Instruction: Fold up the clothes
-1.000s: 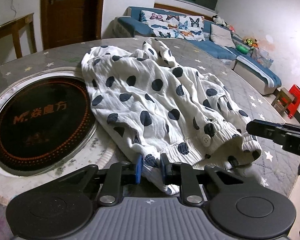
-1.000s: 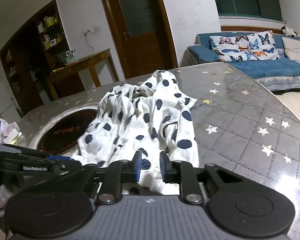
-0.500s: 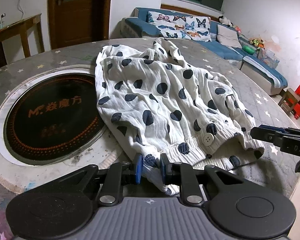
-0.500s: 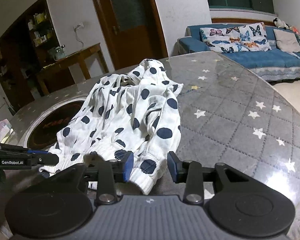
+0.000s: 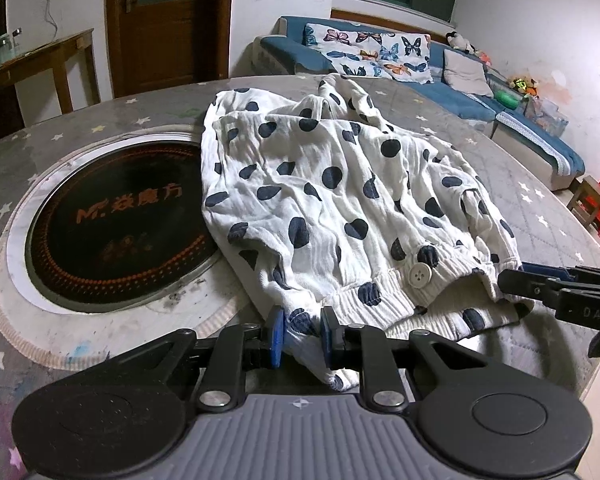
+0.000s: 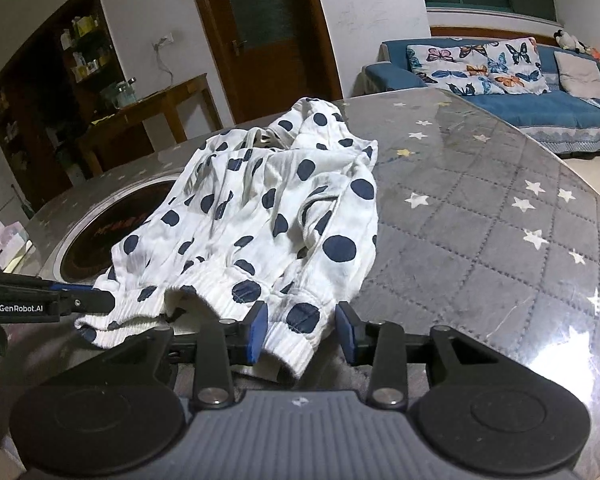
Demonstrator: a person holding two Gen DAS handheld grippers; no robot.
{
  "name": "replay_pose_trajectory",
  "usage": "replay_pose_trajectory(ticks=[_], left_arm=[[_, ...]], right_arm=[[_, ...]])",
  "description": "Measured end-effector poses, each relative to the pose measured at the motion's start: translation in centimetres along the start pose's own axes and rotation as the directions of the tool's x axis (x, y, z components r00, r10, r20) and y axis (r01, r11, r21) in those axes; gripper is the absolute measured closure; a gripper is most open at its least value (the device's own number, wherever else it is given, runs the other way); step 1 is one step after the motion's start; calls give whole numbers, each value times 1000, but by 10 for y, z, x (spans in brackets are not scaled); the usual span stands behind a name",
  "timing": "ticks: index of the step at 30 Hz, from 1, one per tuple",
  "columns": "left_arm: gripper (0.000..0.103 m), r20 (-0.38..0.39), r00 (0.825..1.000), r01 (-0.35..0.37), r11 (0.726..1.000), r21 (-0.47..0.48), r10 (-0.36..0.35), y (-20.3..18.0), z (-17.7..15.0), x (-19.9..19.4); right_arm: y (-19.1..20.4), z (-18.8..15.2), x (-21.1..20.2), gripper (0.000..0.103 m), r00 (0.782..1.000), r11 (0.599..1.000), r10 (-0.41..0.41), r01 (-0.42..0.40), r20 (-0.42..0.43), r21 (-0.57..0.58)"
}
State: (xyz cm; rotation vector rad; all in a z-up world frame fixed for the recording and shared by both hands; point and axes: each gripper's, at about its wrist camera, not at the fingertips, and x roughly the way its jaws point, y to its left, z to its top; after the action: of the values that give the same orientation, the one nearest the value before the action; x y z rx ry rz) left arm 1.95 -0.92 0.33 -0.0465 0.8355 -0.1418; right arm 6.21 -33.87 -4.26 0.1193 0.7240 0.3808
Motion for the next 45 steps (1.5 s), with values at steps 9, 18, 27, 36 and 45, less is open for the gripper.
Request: replay_pose_trajectory(ticks=[9, 18, 27, 36, 45], left_arm=[[80, 0, 1000, 0, 1000, -5, 0, 4, -2, 1], [81, 1, 1000, -4, 1000, 3, 4, 5, -5, -1], [81, -1, 1000, -4, 1000, 6, 4, 6, -8, -7], [82, -26, 999, 27, 999, 31, -26, 9, -18, -29], [79, -69, 996, 61, 997, 57, -57, 14, -27, -51]], right_arm=[[1, -2, 1, 65, 1000, 1000, 2, -2, -6, -13], [1, 0, 0, 65, 1000, 1000, 4, -4, 10, 7], [2, -1, -2, 89, 999, 999, 39, -39, -6, -20], [6, -13, -36, 91, 989, 989, 137, -140, -55, -47], [7, -32, -66, 81, 962, 972, 220, -230, -160, -49]])
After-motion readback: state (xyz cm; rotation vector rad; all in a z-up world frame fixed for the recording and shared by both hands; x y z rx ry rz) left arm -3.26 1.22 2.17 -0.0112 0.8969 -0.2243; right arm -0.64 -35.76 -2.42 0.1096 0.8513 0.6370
